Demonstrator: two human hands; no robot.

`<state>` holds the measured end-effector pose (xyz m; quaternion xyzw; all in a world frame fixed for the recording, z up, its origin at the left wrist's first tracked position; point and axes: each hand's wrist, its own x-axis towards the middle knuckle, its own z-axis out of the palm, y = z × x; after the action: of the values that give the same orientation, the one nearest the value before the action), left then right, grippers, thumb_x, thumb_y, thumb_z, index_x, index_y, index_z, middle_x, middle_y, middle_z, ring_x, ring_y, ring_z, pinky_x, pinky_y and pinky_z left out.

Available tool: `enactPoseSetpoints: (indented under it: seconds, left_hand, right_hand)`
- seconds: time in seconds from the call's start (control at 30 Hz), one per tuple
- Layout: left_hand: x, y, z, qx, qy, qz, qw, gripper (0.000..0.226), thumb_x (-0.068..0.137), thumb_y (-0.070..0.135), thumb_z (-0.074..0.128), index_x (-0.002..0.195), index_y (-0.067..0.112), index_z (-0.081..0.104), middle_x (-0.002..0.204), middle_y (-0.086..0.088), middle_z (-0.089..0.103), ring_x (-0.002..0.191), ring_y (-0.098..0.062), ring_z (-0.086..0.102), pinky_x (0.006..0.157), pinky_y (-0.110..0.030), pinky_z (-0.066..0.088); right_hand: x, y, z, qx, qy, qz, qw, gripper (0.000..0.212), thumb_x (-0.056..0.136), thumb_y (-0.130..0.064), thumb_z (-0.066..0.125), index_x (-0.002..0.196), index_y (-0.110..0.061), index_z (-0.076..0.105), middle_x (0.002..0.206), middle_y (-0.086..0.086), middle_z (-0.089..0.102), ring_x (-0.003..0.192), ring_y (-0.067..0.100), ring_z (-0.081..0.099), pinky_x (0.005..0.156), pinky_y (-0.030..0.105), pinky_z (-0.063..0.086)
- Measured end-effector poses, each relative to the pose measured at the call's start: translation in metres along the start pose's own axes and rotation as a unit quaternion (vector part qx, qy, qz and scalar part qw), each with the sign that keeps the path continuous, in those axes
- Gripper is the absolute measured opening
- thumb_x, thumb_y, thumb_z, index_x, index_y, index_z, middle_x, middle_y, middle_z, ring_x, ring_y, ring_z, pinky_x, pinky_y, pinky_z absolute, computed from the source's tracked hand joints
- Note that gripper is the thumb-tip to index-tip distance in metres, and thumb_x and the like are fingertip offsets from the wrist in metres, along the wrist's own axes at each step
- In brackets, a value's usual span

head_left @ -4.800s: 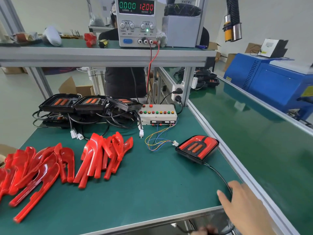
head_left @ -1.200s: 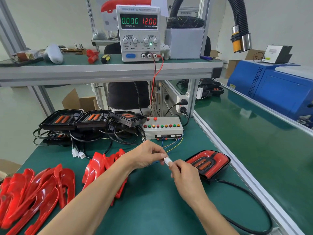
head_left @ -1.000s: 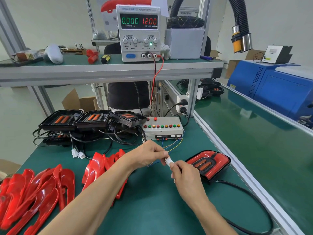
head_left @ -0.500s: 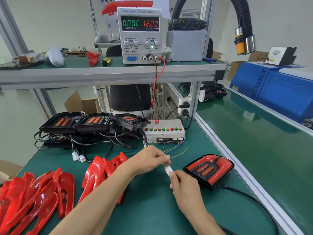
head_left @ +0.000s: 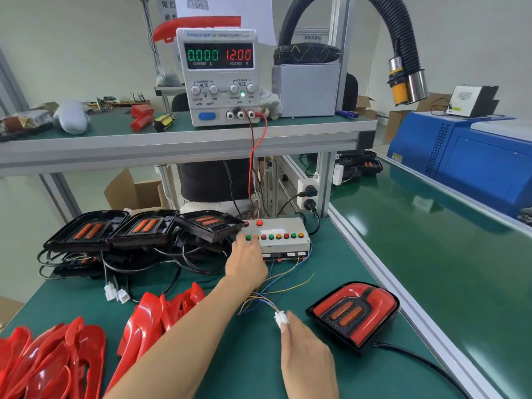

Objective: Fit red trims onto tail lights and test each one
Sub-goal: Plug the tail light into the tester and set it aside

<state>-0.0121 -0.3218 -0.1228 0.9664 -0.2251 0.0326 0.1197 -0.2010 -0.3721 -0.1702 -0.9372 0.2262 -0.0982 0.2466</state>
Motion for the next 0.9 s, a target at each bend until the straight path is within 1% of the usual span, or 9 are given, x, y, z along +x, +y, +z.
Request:
enactPoseSetpoints:
  seconds: [0.13,0.23,0.33,0.47,0.53,0.63,0.77,0.83,0.9]
  left_hand:
    - [0.005,0.002,0.003,0.047,0.002,0.009,0.999,0.052,0.098,0.019,0.049,0.145,0.002,0.037,0.145,-0.022,0.038,0.131,-0.035,0.042,0.11,-0.037,0.033]
    - [0.006,0.002,0.005,0.045,0.011,0.008,0.999,0.047,0.097,0.018,0.048,0.141,0.002,0.04,0.143,-0.021,0.041,0.129,-0.034,0.043,0.108,-0.038,0.033]
    - [0.007,0.0,0.007,0.021,0.027,0.008,0.999,0.04,0.096,0.013,0.047,0.135,0.002,0.044,0.137,-0.019,0.047,0.125,-0.034,0.046,0.106,-0.038,0.034]
    - [0.012,-0.005,0.005,-0.067,0.028,-0.016,0.997,0.032,0.093,0.006,0.05,0.124,0.0,0.047,0.125,-0.022,0.058,0.116,-0.04,0.056,0.096,-0.043,0.043]
    - [0.014,-0.007,0.003,-0.082,0.024,-0.021,0.996,0.029,0.093,0.007,0.051,0.12,0.0,0.047,0.121,-0.023,0.061,0.114,-0.041,0.058,0.092,-0.044,0.045]
    - [0.013,-0.008,0.001,-0.095,0.023,-0.022,0.995,0.028,0.093,0.007,0.052,0.119,0.001,0.046,0.119,-0.023,0.061,0.112,-0.041,0.058,0.09,-0.044,0.046]
    - [0.012,-0.007,0.003,-0.092,0.015,-0.011,0.996,0.03,0.094,0.008,0.052,0.123,0.002,0.046,0.121,-0.023,0.059,0.112,-0.04,0.057,0.091,-0.045,0.046]
    - [0.011,-0.008,0.003,-0.091,0.017,-0.006,0.996,0.034,0.095,0.008,0.051,0.127,0.002,0.045,0.125,-0.022,0.056,0.114,-0.04,0.056,0.094,-0.045,0.046]
    - [0.01,-0.008,0.005,-0.081,0.015,0.0,0.997,0.041,0.095,0.008,0.051,0.135,0.003,0.043,0.135,-0.022,0.047,0.118,-0.041,0.054,0.098,-0.044,0.044]
  right_hand:
    - [0.003,0.005,0.003,-0.008,-0.004,-0.002,1.0,0.043,0.109,-0.049,0.013,0.149,-0.051,0.028,0.143,-0.027,0.049,0.128,-0.005,0.05,0.099,0.013,0.034]
    - [0.004,0.008,0.007,-0.013,-0.021,-0.007,1.0,0.044,0.11,-0.044,0.015,0.15,-0.043,0.033,0.14,-0.02,0.054,0.128,0.001,0.052,0.099,0.017,0.036]
    - [0.003,0.008,0.01,-0.025,0.009,0.005,1.0,0.04,0.108,-0.05,0.012,0.139,-0.05,0.039,0.127,-0.016,0.06,0.119,0.0,0.055,0.093,0.017,0.037]
    - [0.003,0.01,0.016,-0.027,0.012,0.0,1.0,0.04,0.108,-0.049,0.01,0.136,-0.05,0.039,0.124,-0.017,0.06,0.117,0.001,0.055,0.093,0.017,0.036]
    - [0.004,0.011,0.018,-0.026,0.013,-0.001,1.0,0.041,0.108,-0.049,0.01,0.135,-0.048,0.041,0.122,-0.016,0.061,0.116,0.001,0.056,0.092,0.017,0.037]
    - [0.004,0.011,0.02,-0.034,0.019,-0.004,0.999,0.042,0.108,-0.049,0.01,0.134,-0.046,0.043,0.12,-0.016,0.062,0.115,0.0,0.056,0.093,0.017,0.037]
    - [0.005,0.011,0.019,-0.035,0.019,-0.007,0.999,0.039,0.109,-0.048,0.011,0.135,-0.049,0.04,0.119,-0.017,0.061,0.115,-0.001,0.057,0.092,0.017,0.037]
    - [0.005,0.01,0.019,-0.045,0.016,-0.006,0.999,0.041,0.108,-0.049,0.008,0.136,-0.05,0.038,0.121,-0.018,0.06,0.117,-0.001,0.055,0.094,0.016,0.036]
    - [0.005,0.009,0.017,-0.054,0.016,-0.004,0.998,0.042,0.108,-0.049,0.006,0.137,-0.05,0.037,0.123,-0.02,0.059,0.118,-0.003,0.054,0.094,0.016,0.035]
